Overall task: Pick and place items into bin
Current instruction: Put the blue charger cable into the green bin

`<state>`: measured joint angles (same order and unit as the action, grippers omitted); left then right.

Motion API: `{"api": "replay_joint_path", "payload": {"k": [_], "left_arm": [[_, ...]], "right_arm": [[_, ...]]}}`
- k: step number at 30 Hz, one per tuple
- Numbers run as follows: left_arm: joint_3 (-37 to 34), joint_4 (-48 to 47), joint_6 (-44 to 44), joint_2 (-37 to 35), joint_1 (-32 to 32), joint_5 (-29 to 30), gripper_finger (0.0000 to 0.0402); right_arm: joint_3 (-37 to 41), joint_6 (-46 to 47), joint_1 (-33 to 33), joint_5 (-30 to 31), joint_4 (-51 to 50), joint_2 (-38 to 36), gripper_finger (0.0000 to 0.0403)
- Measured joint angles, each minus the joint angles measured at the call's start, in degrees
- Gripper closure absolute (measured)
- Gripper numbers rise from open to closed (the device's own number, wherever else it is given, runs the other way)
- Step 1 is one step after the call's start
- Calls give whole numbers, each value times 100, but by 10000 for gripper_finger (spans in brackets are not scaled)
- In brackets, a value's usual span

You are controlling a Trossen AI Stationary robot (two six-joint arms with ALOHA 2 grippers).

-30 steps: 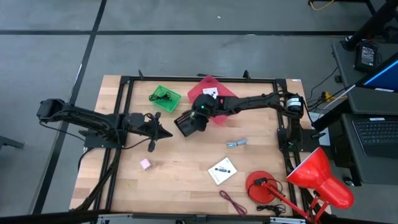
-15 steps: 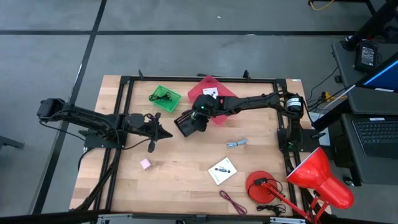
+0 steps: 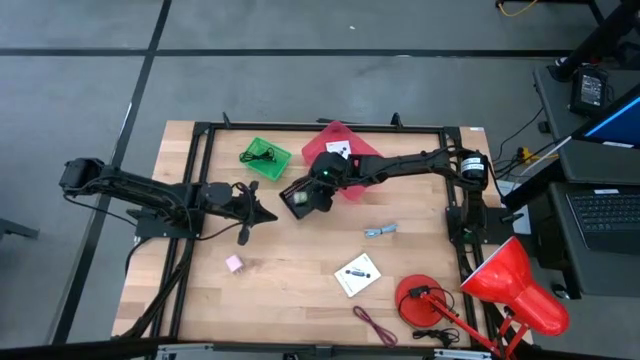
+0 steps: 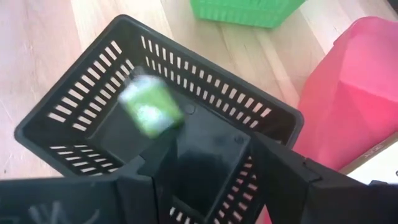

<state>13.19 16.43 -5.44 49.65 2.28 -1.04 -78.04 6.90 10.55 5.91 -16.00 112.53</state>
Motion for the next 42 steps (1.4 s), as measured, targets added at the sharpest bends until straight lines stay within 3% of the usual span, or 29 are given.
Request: {"api": "replay_joint_path", "payload": {"k": [11,26,33,42], "left_arm": [[0,-78,6,0,0,0,398],[0,-272,210,0,-1,-1,398],[0,-265,528,0,-2,0,398],[2,-201,630,0,-2,7,398]], "right_arm": [[7,-488,-211,12,-161,-516,248],[7,-564,-461,2,-2907,-1580,269],[28,-466,-470,6,-3310,-1657,270],[1382,129,-493,4,-3201,-2438,270]]}}
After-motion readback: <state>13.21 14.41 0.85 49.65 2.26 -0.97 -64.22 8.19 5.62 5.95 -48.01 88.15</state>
